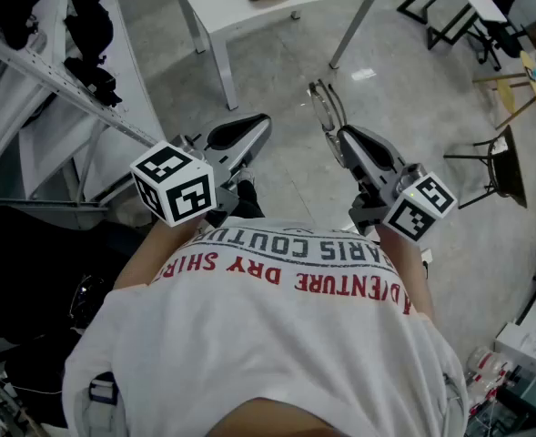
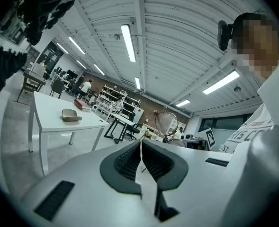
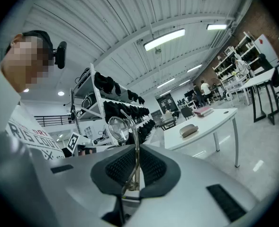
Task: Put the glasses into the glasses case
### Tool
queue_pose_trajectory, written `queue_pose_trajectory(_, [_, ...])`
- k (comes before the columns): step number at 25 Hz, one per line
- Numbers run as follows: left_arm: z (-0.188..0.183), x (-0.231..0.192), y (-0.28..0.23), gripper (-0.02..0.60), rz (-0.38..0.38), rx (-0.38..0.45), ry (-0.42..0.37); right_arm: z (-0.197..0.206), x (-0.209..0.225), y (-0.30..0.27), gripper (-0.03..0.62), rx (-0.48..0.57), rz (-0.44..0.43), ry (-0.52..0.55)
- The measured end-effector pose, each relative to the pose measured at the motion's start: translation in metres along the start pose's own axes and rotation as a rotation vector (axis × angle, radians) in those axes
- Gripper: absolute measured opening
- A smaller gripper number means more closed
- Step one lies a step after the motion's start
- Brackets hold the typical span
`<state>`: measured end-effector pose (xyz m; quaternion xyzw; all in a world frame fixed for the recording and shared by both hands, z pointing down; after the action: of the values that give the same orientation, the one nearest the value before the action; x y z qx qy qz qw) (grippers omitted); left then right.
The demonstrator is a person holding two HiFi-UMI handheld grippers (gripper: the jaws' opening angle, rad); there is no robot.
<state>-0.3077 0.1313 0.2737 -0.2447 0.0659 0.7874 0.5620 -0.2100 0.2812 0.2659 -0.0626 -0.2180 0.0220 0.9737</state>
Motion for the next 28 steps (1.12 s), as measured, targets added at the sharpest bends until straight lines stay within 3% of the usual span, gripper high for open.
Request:
queue_pose_trajectory(12, [-0.002,0.012,-0.010,0.029,0.006,-0.012,-0.035,0.000,0.005,0.016,0.037,0.022,0.041,0.034])
queue_pose_trajectory(21, [-0.014,-0.020,-0.037,0.029,0.006,-0.028,-0.019,-0.014,0.042,-0.004,0.037,0.018,0.064,0.021])
queue_pose_trajectory(28, [-0.044,-0.075,-0.078,0.029,-0.007,-0.043,0.010,-0.038,0.097,-0.048,0.037,-0.004,0.068,-0.005])
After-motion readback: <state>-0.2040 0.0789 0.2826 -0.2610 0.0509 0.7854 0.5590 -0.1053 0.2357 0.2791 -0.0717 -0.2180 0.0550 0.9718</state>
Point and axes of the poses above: the fingertips, and each gripper's own axes: y backward along the fingers, x to its right, z out of its underside, the point moved 4 cm from there along y, backward along the fingers, and after that the axes turned 3 degrees about -x, right-handed, at the moved point
